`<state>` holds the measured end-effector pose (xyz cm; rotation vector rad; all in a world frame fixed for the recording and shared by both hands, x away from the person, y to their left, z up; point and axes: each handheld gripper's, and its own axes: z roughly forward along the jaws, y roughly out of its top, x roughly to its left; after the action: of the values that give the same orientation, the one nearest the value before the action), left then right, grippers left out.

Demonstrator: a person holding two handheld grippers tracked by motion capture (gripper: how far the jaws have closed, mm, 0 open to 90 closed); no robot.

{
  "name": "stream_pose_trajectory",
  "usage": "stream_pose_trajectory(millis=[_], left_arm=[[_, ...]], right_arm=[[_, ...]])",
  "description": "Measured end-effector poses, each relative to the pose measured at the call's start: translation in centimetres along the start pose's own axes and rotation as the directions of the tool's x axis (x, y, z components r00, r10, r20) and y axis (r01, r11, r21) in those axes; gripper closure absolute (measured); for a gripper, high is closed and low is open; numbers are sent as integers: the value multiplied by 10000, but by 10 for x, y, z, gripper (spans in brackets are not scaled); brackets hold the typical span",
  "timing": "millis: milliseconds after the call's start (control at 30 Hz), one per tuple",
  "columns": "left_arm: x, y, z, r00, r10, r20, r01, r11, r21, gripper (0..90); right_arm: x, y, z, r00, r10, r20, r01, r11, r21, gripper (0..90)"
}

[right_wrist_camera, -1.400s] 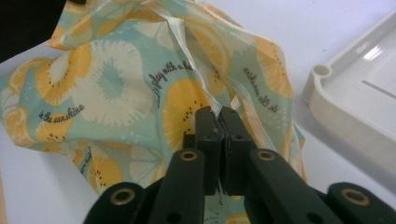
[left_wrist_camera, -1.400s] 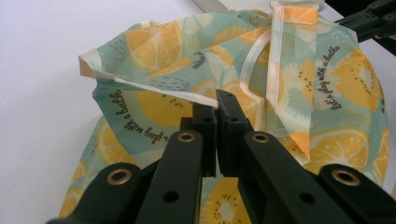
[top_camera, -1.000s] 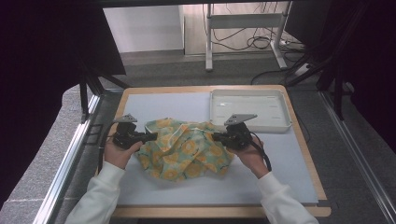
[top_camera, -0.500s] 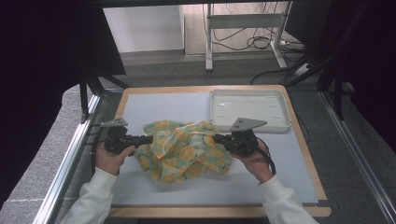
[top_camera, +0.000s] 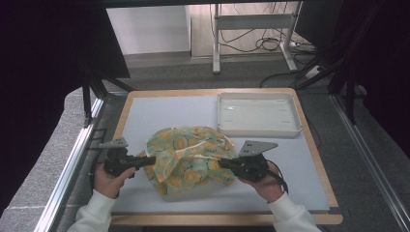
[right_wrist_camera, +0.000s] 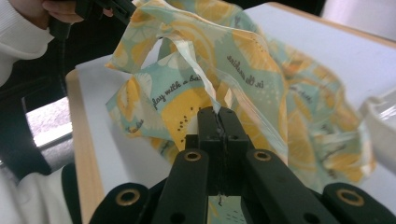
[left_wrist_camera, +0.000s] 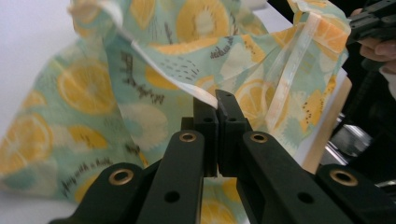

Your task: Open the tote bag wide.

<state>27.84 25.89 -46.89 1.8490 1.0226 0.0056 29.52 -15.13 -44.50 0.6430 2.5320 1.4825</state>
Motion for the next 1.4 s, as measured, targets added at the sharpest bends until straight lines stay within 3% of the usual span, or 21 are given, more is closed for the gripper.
stream_pose_trajectory(millis=[167, 300, 500, 600, 667, 833, 933, 1167, 1400], left_arm=[[1, -8, -2, 9998, -73, 158, 73, 10000, 43, 890], [3, -18, 6, 9997, -179, 166, 171, 9988, 455, 890], [3, -26, 16, 9990, -57, -441, 99, 9955, 945, 889], [3, -27, 19, 9973, 74, -735, 8, 9938, 1108, 890], [4, -28, 21, 9949, 197, -986, -71, 9919, 1265, 889], [10, -33, 30, 9919, 215, -1254, -6, 9863, 1649, 889], [12, -33, 36, 9903, 219, -1369, 34, 9833, 1821, 888], [13, -32, 44, 9867, 446, -1564, -108, 9775, 2105, 886], [15, -29, 47, 9834, 451, -1758, -76, 9780, 2085, 884]], right_arm=[[6, -12, 5, 9995, 160, -266, -153, 9995, 263, 889], [12, -26, 9, 9988, 251, -426, -226, 9980, 587, 889], [11, -46, 20, 9982, 385, -463, -313, 9886, 1472, 889], [11, -50, 24, 9980, 419, -477, -334, 9856, 1659, 889], [11, -54, 33, 9980, 409, -472, -300, 9767, 2127, 889], [10, -58, 40, 9987, 302, -418, -191, 9696, 2440, 889], [11, -64, 51, 9996, 71, -278, 11, 9581, 2864, 889], [10, -64, 53, 9999, 35, -159, 13, 9559, 2938, 889], [7, -65, 55, 10000, 16, -90, 12, 9537, 3009, 889]])
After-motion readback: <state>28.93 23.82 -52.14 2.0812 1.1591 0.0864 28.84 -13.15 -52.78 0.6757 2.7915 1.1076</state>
